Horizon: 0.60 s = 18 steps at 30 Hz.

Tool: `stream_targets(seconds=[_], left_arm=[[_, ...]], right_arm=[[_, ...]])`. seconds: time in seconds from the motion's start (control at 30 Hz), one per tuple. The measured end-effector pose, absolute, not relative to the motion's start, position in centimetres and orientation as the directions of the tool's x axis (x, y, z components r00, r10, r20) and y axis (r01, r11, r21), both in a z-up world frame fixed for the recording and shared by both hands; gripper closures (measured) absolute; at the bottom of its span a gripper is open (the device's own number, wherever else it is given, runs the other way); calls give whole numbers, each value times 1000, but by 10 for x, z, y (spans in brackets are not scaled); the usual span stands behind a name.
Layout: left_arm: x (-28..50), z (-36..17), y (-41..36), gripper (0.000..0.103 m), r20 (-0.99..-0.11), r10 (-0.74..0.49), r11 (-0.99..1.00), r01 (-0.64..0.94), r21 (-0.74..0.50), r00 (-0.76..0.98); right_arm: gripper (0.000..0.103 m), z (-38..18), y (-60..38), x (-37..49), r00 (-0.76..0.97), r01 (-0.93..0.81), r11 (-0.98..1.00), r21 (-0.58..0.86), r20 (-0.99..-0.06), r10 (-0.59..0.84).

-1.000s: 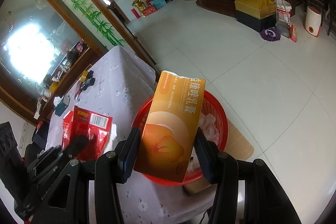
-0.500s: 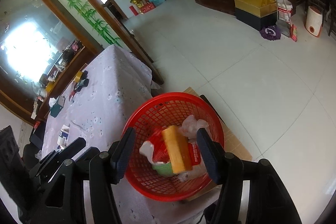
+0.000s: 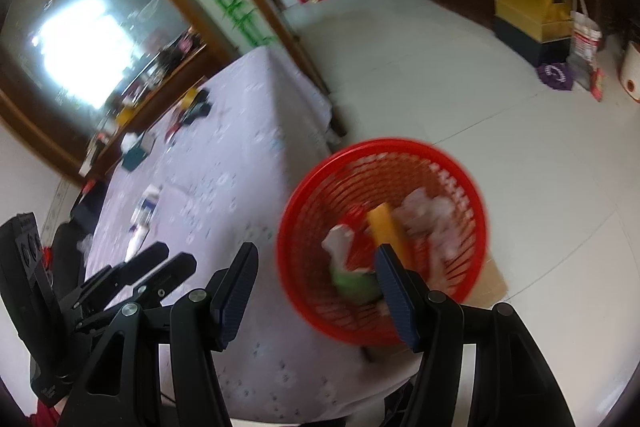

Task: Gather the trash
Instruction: 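Withdraw both tools from the wastebasket back toward the table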

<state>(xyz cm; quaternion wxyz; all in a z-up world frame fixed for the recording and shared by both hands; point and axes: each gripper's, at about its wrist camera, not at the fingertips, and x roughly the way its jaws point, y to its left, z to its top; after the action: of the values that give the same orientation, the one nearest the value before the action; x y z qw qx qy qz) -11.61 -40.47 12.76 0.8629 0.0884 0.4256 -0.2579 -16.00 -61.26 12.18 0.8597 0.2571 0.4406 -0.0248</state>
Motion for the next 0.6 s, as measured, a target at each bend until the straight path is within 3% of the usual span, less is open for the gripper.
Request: stream_targets(seconds=[0.6], left_arm=[[-90, 118, -282, 49, -768, -270, 908, 420, -2, 581]], right_arm=[[38, 127, -501, -137, 575, 223, 903, 368, -798, 183]])
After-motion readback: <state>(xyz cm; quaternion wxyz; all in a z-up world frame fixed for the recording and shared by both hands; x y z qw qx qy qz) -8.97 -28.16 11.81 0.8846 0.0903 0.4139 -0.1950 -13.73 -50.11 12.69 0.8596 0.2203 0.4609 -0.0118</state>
